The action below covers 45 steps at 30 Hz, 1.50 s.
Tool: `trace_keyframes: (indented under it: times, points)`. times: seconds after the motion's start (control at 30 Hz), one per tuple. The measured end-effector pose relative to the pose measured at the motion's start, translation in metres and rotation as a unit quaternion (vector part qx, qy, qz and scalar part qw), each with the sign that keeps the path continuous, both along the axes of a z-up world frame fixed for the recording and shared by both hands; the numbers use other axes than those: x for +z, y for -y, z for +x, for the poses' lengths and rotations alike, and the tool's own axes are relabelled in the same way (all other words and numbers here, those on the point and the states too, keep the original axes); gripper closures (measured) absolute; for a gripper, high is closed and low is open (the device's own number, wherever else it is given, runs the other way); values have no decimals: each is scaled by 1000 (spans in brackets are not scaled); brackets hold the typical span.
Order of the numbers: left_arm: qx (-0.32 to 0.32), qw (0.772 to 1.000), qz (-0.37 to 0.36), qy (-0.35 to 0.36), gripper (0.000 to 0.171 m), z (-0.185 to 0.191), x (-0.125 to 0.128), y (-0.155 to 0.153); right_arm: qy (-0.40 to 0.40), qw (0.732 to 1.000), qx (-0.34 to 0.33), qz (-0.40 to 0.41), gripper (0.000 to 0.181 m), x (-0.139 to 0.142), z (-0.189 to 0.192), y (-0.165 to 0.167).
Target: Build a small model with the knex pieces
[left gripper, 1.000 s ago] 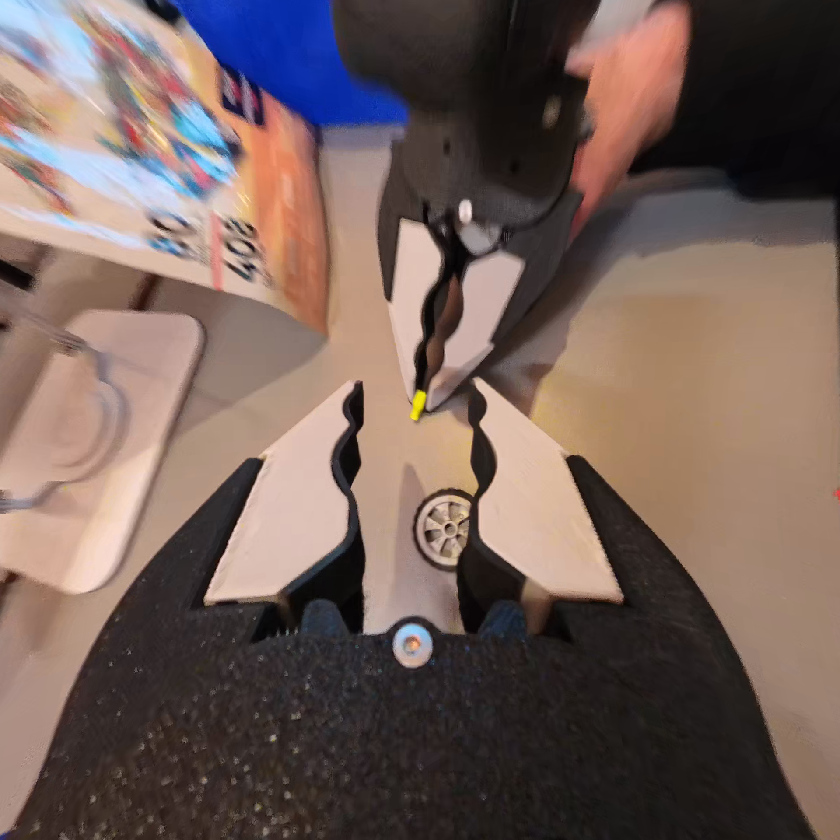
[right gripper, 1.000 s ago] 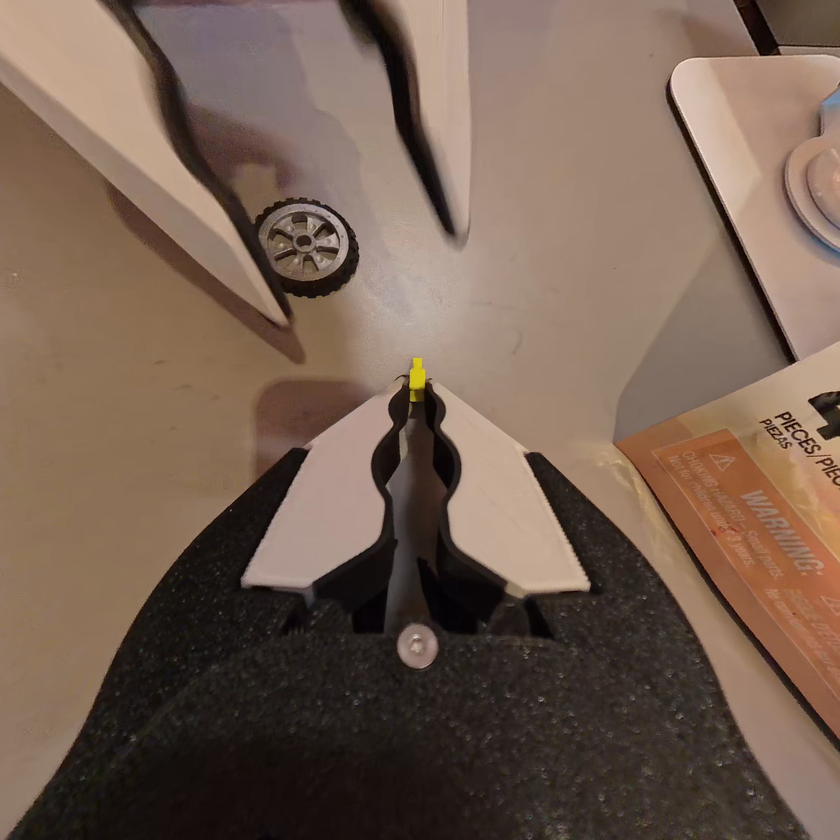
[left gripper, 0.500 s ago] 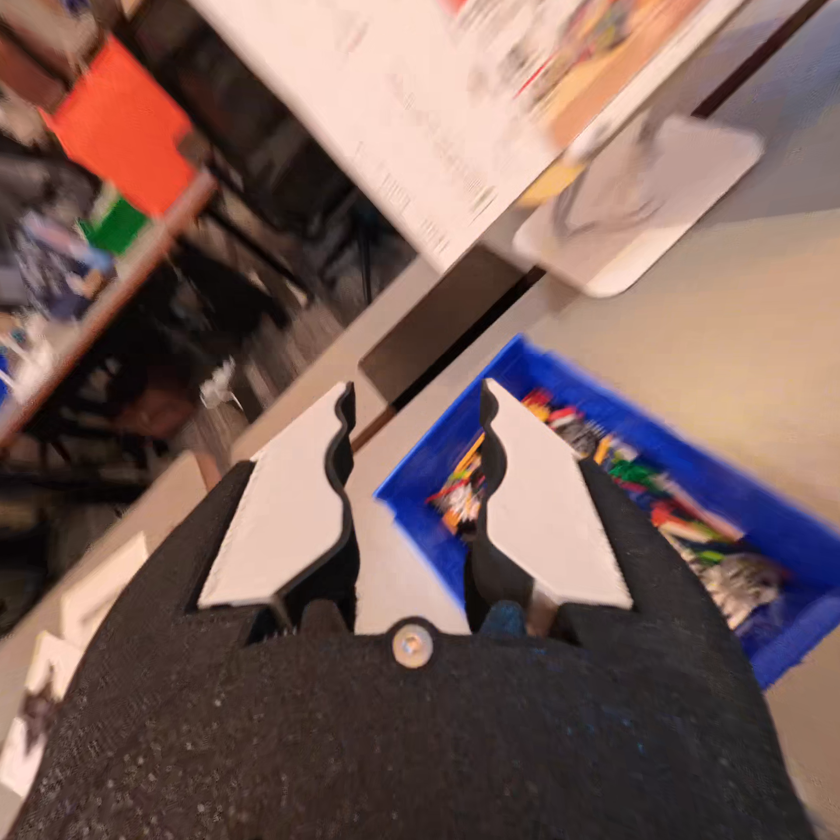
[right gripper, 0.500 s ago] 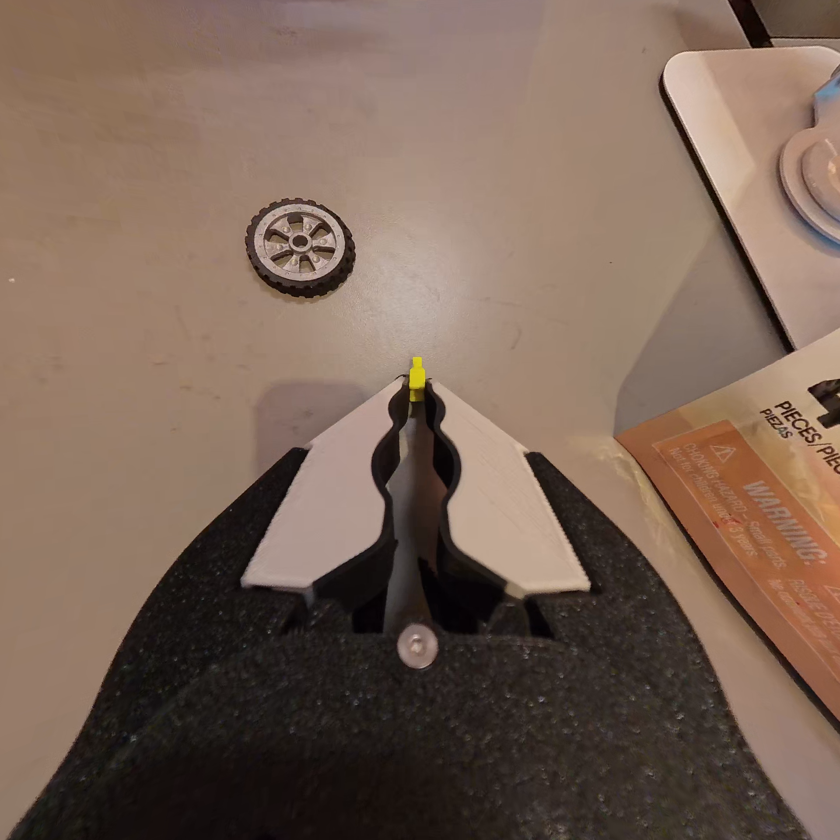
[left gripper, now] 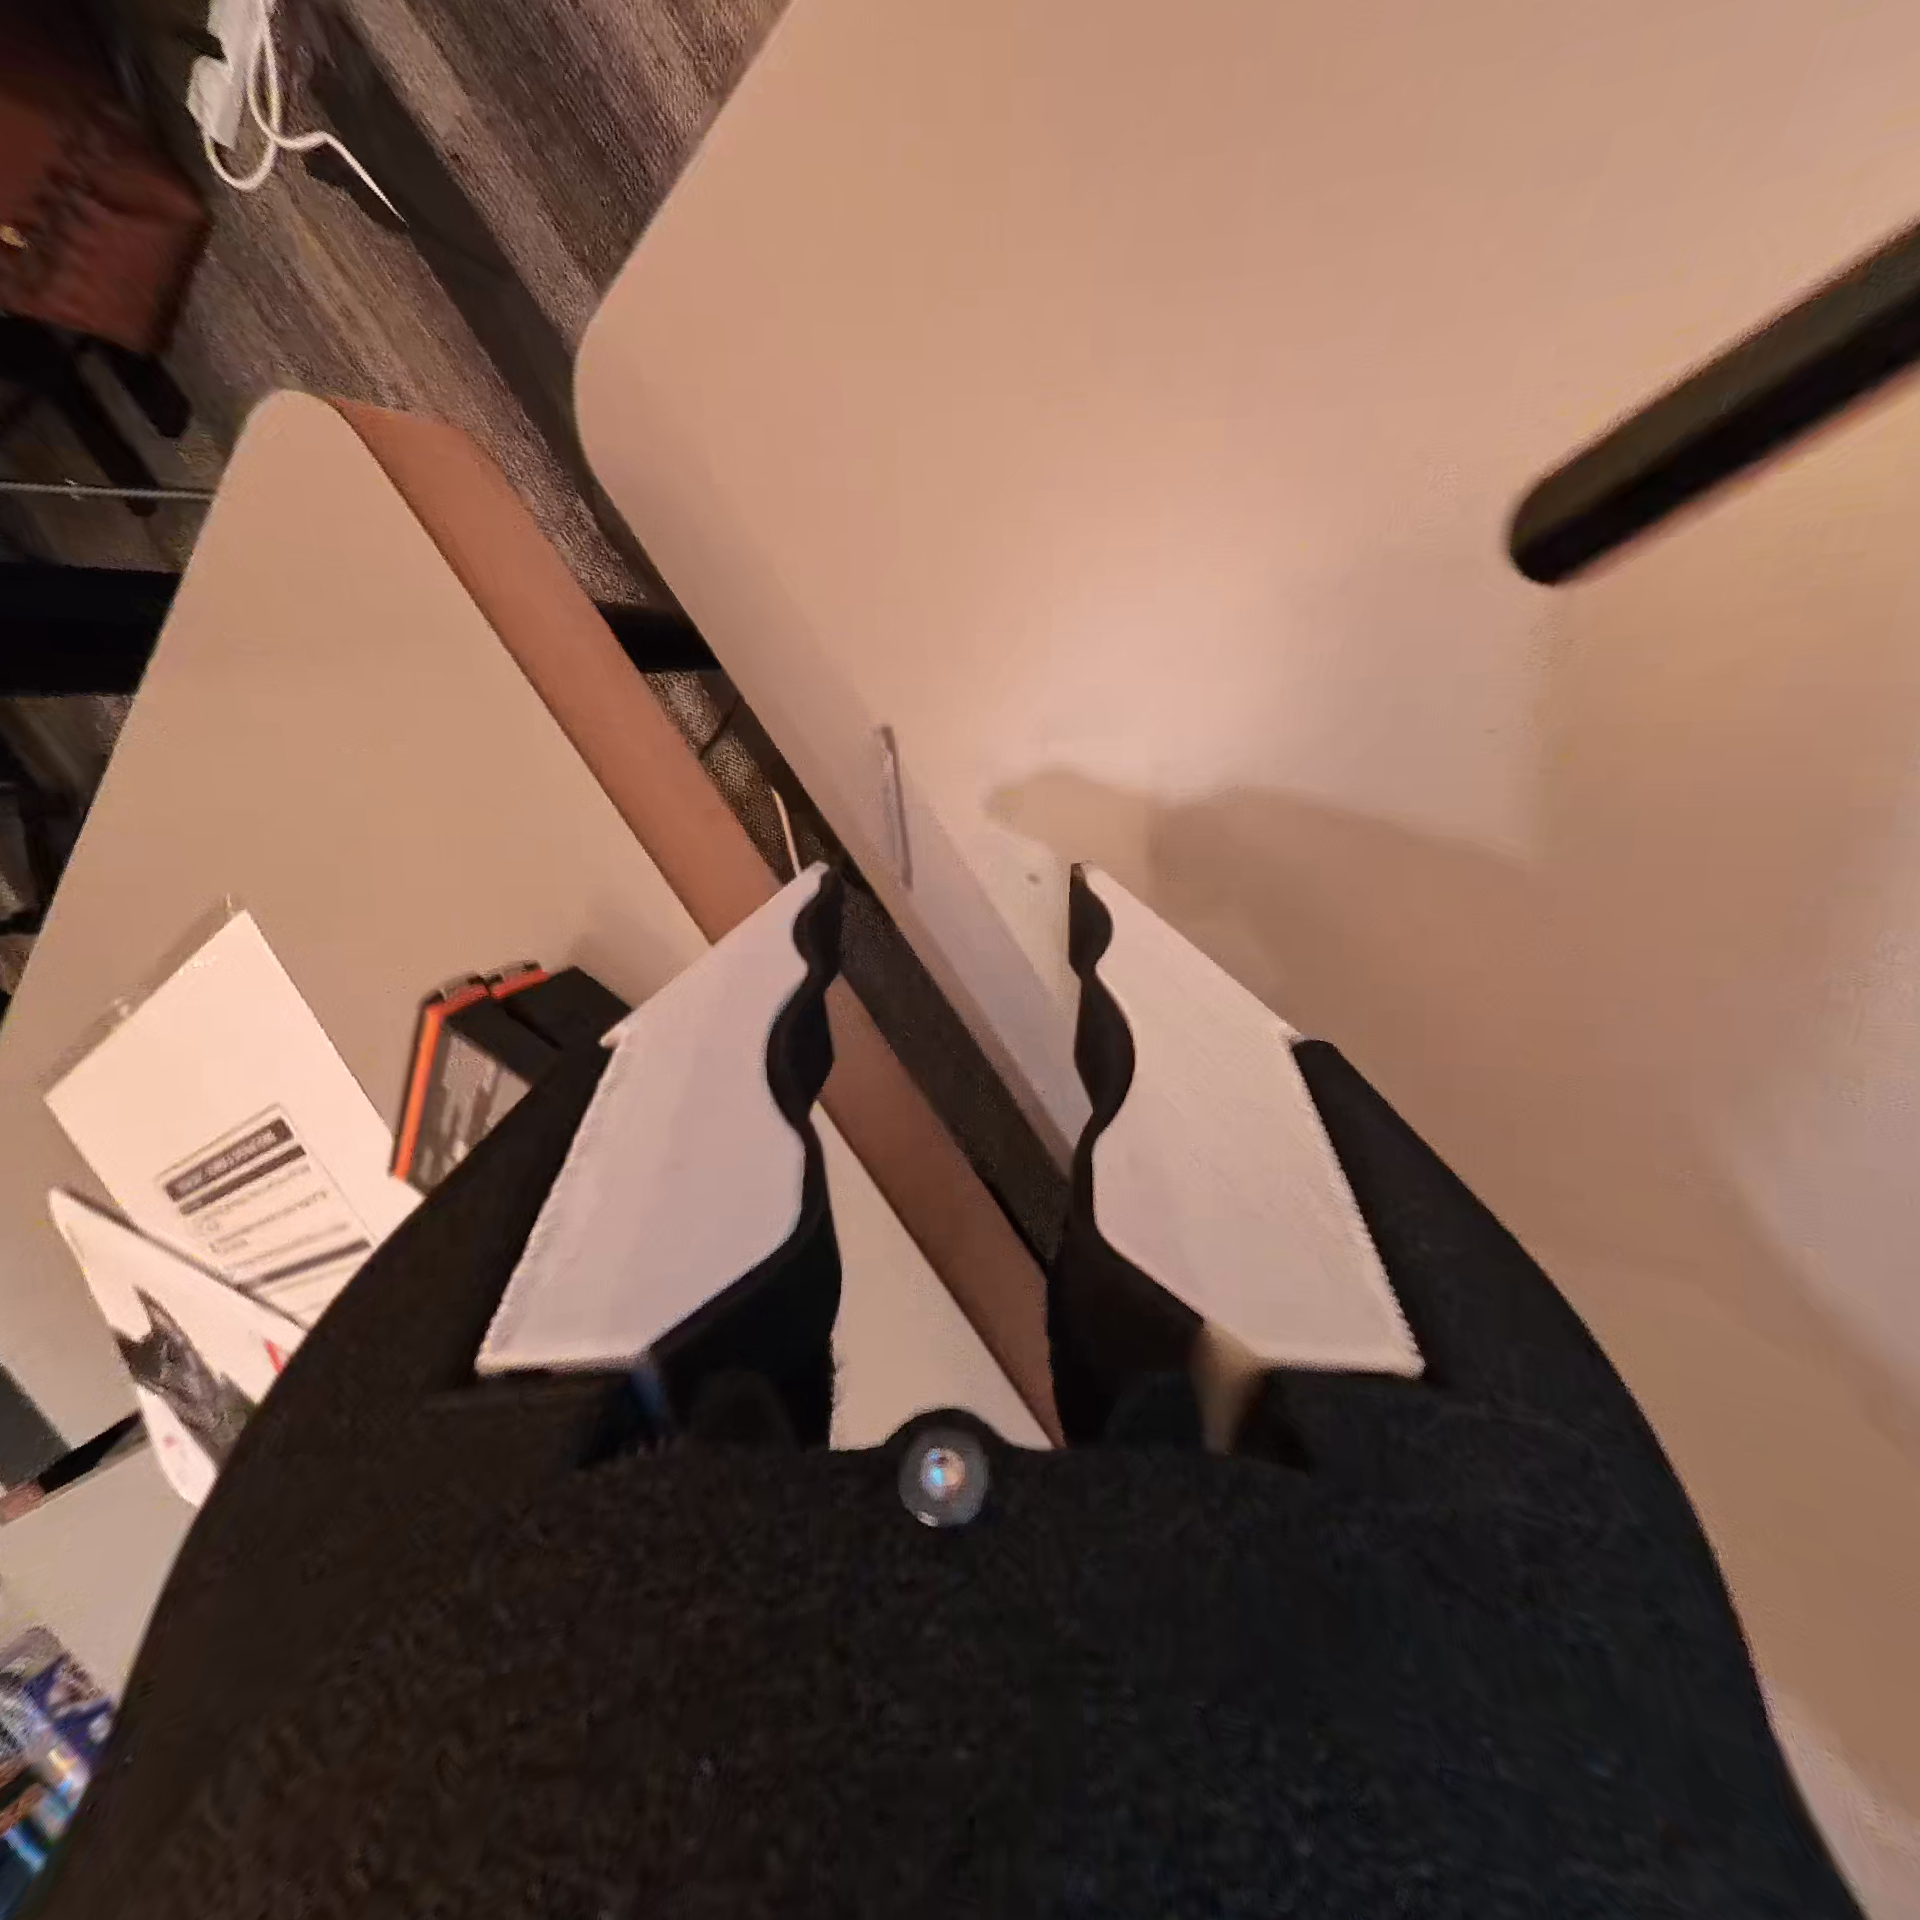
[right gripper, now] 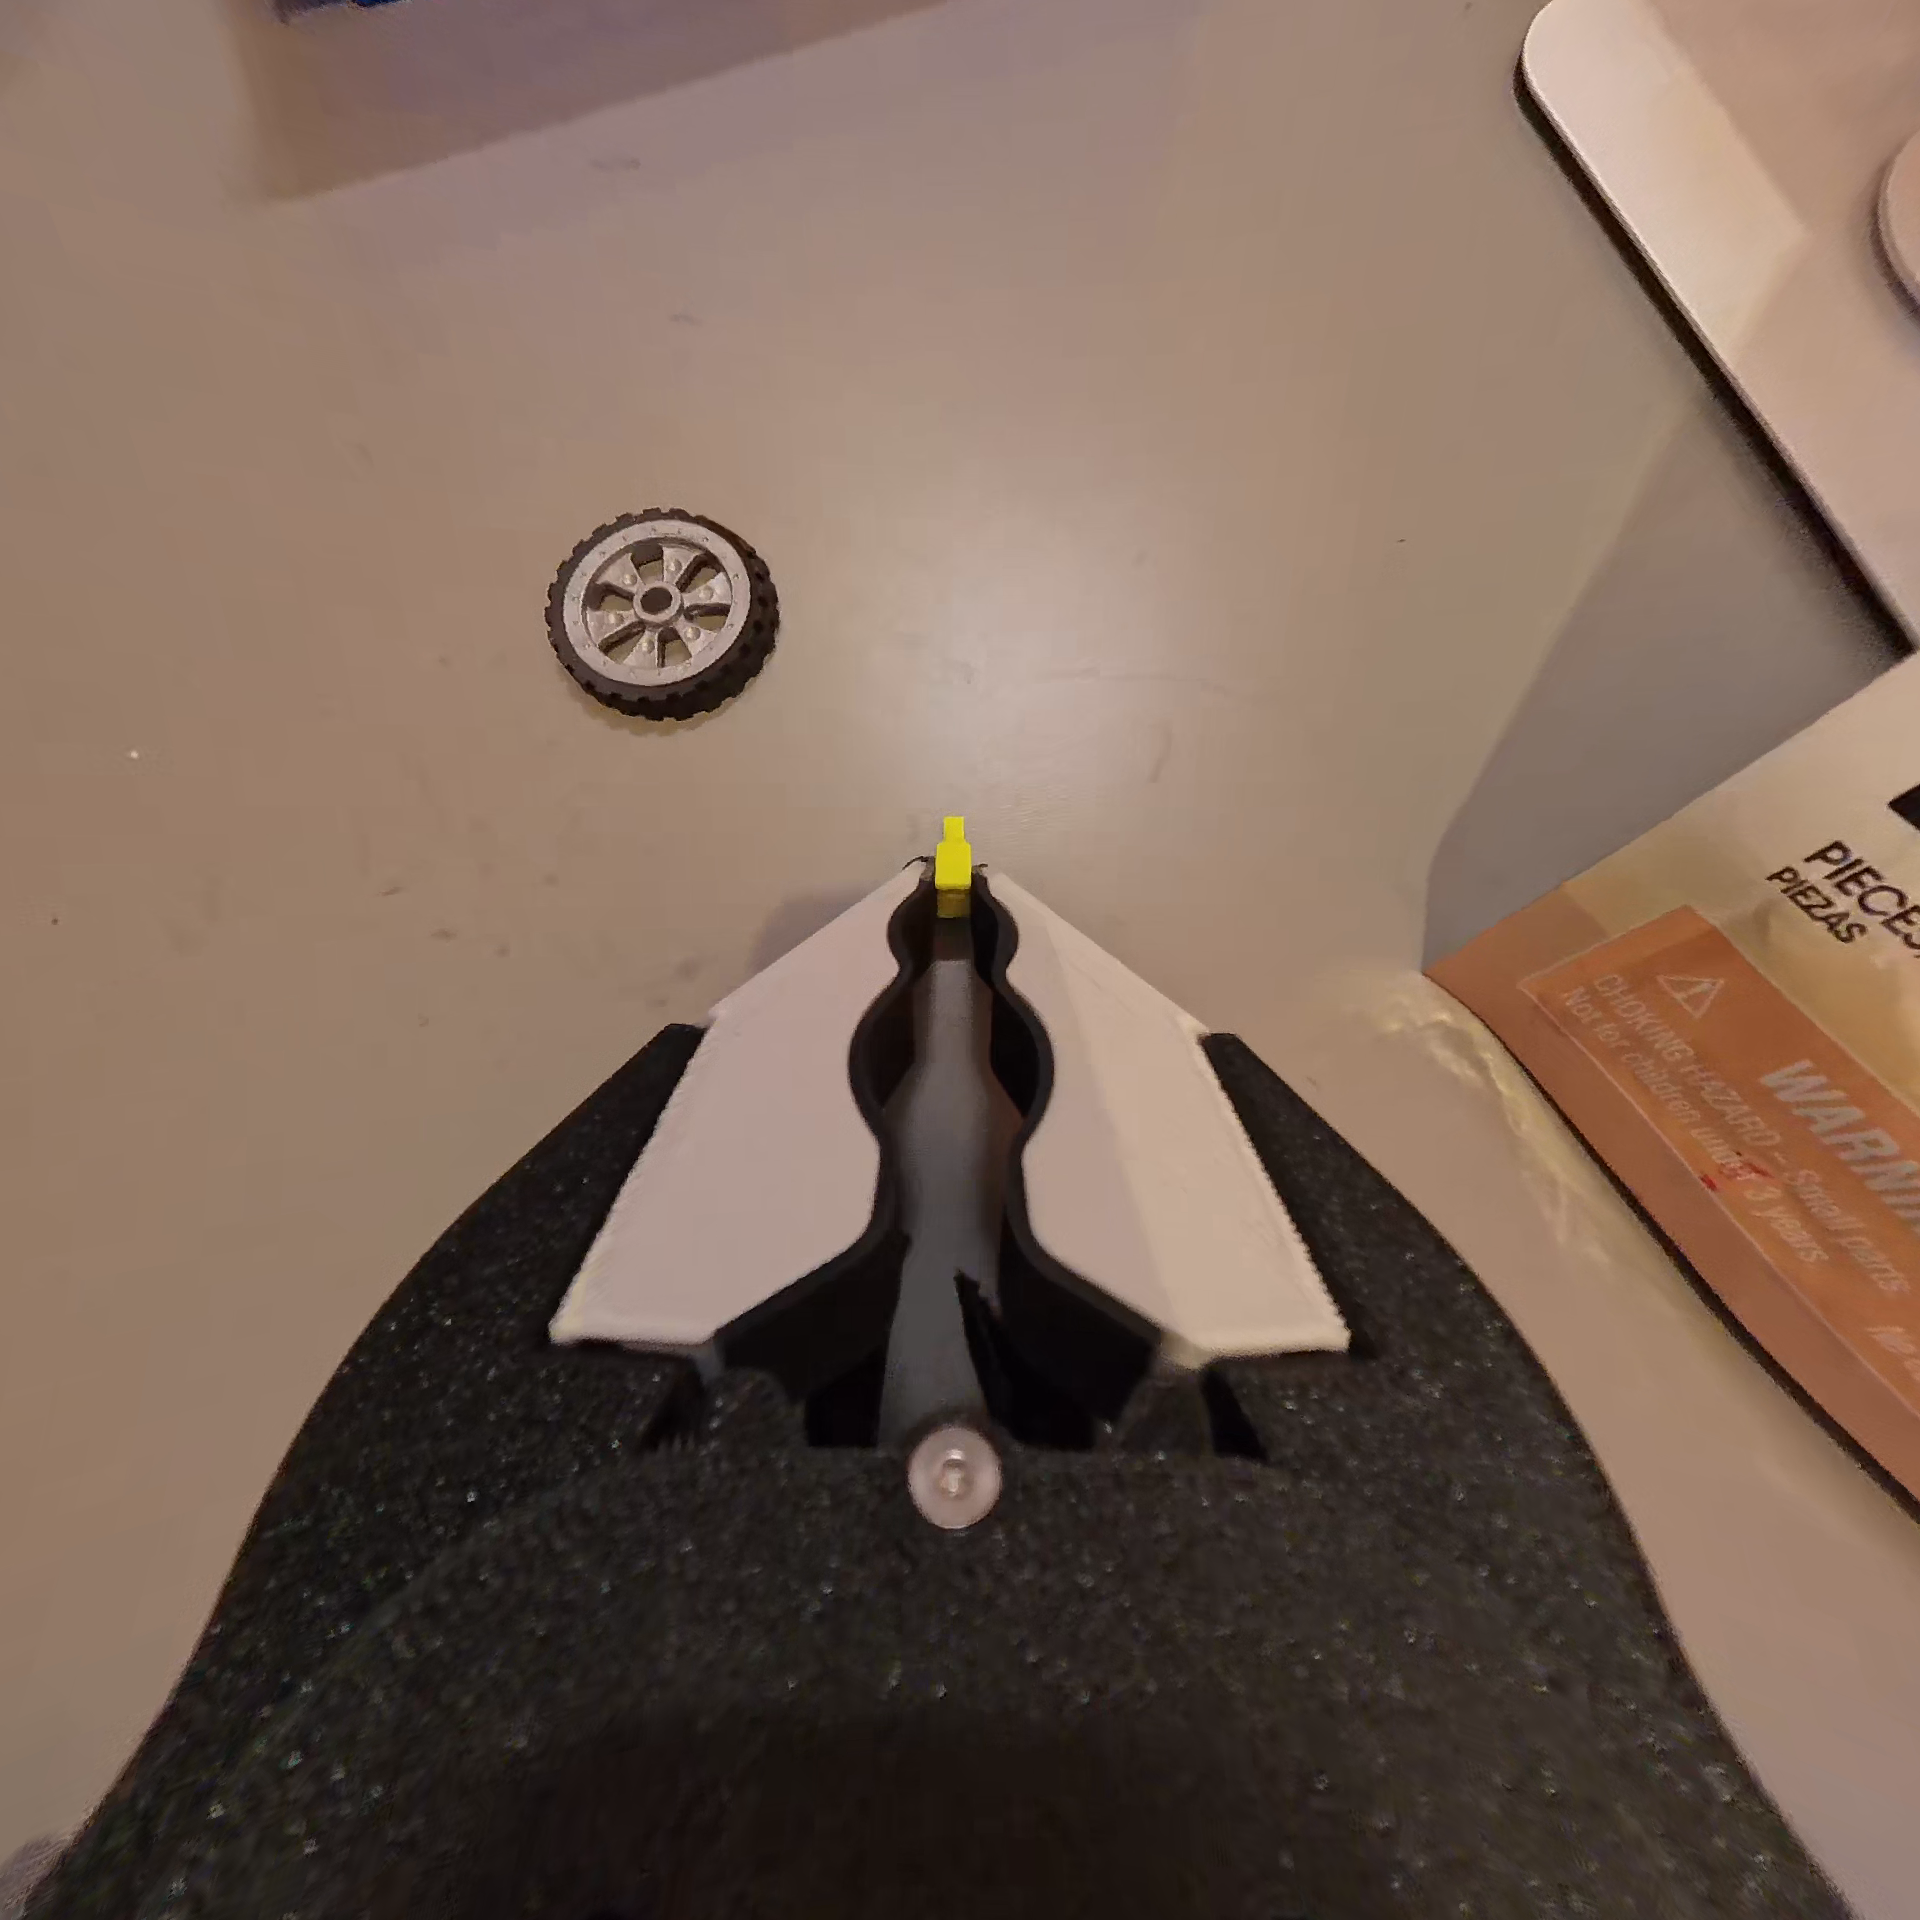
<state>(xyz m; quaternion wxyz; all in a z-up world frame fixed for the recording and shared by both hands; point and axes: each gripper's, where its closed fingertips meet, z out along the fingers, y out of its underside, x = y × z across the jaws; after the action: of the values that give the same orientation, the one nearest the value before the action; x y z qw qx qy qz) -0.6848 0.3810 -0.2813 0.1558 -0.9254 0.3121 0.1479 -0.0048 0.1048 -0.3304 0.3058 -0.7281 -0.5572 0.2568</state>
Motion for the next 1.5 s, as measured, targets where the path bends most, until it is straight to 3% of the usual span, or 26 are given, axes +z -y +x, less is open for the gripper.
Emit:
trace_keyframes:
  times: [0.17,0.3,0.5,0.57,0.73,0.93,1.03,1.17,1.33,1.5]
  points:
    - [-9,999,-45,25,132,-9,-17,-31,-6,1000,-5,-16,175,0,1,-1]
    - [-18,993,-119,4,134,-17,-42,-28,-11,1000,-7,-19,176,2,1,-2]
    - [-14,988,-150,-19,147,-22,-44,-31,-7,1000,-2,-13,176,1,1,0]
    - [-5,987,-163,6,163,-16,-49,-25,-7,1000,-1,-12,176,1,1,1]
    - [11,991,-118,58,170,-13,-50,-24,-6,1000,4,-12,176,0,1,2]
    - [-6,996,-74,50,171,-7,-47,-17,-5,1000,5,-12,175,0,1,3]
    - [-28,997,-38,63,171,11,-19,-10,-6,1000,5,-16,176,0,1,2]
    - [-97,992,4,84,171,73,54,7,-5,1000,4,-13,175,0,0,2]
    - [-224,968,64,91,171,204,143,53,-48,999,-7,19,175,20,-5,-2]
    - [-303,939,109,122,171,345,184,107,-73,994,-17,82,175,51,-18,-4]
